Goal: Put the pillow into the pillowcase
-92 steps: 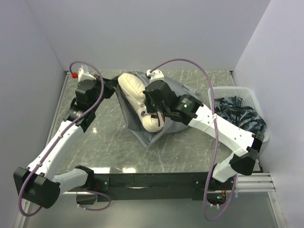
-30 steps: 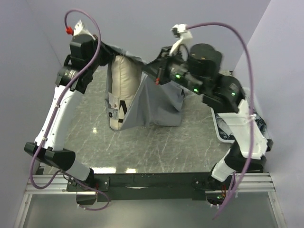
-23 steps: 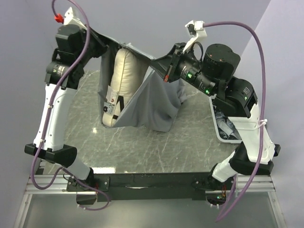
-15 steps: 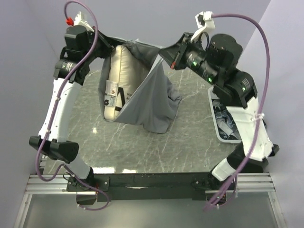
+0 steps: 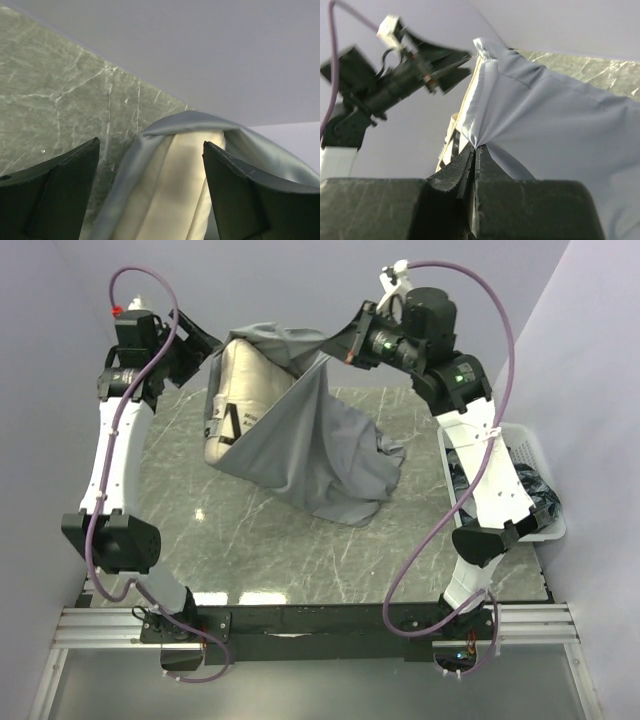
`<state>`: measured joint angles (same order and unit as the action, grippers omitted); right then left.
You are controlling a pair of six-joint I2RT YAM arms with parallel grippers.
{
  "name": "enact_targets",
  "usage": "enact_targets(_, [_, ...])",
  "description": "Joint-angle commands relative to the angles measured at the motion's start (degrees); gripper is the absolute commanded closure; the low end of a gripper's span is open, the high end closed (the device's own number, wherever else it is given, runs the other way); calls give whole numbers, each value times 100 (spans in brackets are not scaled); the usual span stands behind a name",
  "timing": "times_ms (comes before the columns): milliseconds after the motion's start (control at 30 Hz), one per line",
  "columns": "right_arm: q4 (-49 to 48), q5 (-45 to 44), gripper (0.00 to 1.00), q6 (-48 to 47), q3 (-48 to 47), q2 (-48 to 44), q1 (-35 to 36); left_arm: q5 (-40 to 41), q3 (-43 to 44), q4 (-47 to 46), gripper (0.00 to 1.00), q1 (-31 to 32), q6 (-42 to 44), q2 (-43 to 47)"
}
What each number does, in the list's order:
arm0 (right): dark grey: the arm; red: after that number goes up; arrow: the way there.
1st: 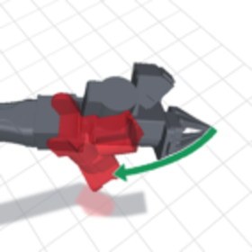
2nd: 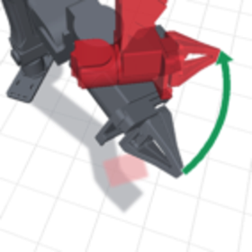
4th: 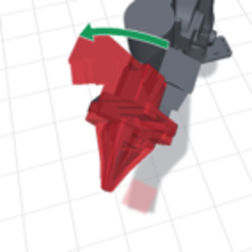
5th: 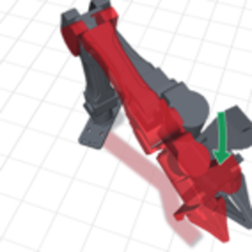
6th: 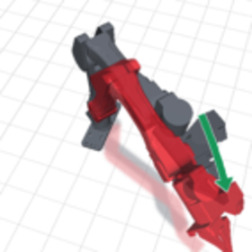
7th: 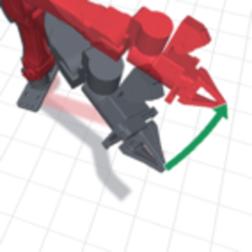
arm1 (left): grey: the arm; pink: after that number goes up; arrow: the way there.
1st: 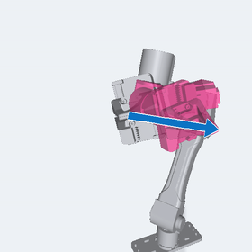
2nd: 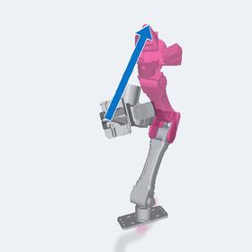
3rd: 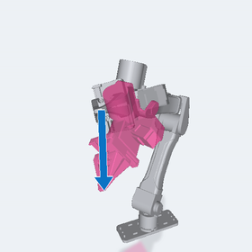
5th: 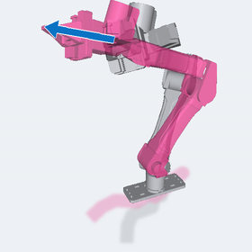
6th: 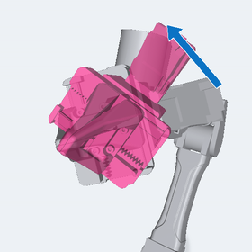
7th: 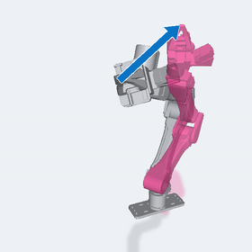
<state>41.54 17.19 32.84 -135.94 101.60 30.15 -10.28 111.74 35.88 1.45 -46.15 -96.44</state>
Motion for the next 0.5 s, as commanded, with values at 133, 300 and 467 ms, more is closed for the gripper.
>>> enact_targets(133, [-743,988,100,153,451,-685,-299,326,-977,-572,14,-532,-183,1505])
enact_targets(300, [-691,760,100,-32,788,-1019,-317,-289,-2155,-924,32,-567,-350,2006])
enact_targets(467, [-586,856,100,-6,595,-976,-361,-772,-3989,-1662,43,-559,-675,2708])
